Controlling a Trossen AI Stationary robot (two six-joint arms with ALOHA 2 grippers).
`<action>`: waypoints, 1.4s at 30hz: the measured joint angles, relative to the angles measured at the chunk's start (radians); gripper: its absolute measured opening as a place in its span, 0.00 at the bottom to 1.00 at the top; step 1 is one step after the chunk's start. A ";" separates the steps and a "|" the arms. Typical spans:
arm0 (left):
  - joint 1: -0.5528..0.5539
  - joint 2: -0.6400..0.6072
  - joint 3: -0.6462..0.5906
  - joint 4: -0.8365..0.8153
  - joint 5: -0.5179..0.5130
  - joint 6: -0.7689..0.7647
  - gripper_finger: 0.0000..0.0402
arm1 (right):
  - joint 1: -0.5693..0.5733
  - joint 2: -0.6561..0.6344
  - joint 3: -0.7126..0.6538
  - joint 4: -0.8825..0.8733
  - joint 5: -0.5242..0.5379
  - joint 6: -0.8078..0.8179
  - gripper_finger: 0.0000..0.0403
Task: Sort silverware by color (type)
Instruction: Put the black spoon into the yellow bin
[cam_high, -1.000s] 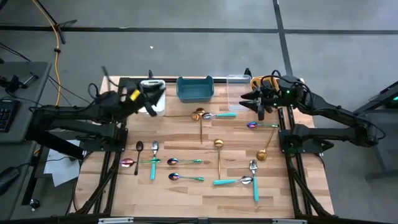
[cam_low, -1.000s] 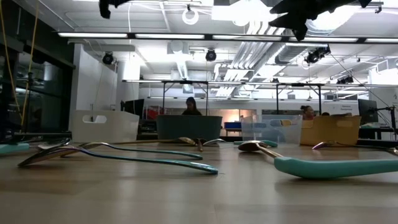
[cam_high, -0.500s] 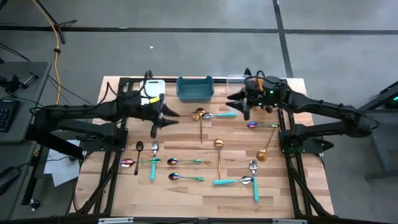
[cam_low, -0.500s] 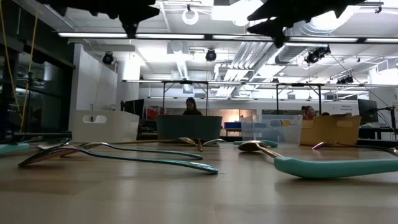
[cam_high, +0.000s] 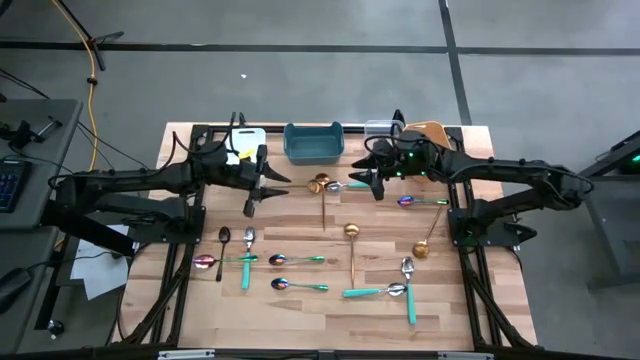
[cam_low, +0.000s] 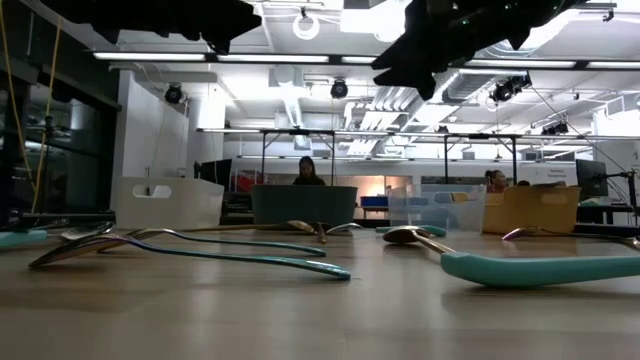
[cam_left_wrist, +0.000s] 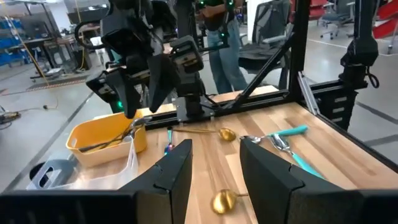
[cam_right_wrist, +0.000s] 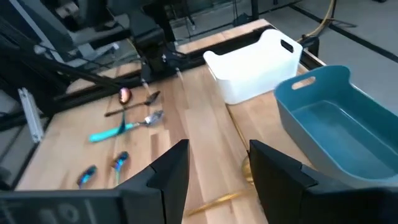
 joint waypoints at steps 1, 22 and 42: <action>0.000 0.003 0.000 0.013 -0.010 -0.023 0.32 | 0.000 0.000 0.000 -0.006 0.001 -0.007 0.40; -0.083 -0.001 0.000 0.057 0.000 -0.184 0.32 | 0.001 -0.020 0.000 0.024 -0.017 0.059 0.40; -0.211 -0.007 0.000 0.058 -0.184 -0.184 0.32 | 0.017 -0.021 0.000 0.016 -0.139 -0.124 0.40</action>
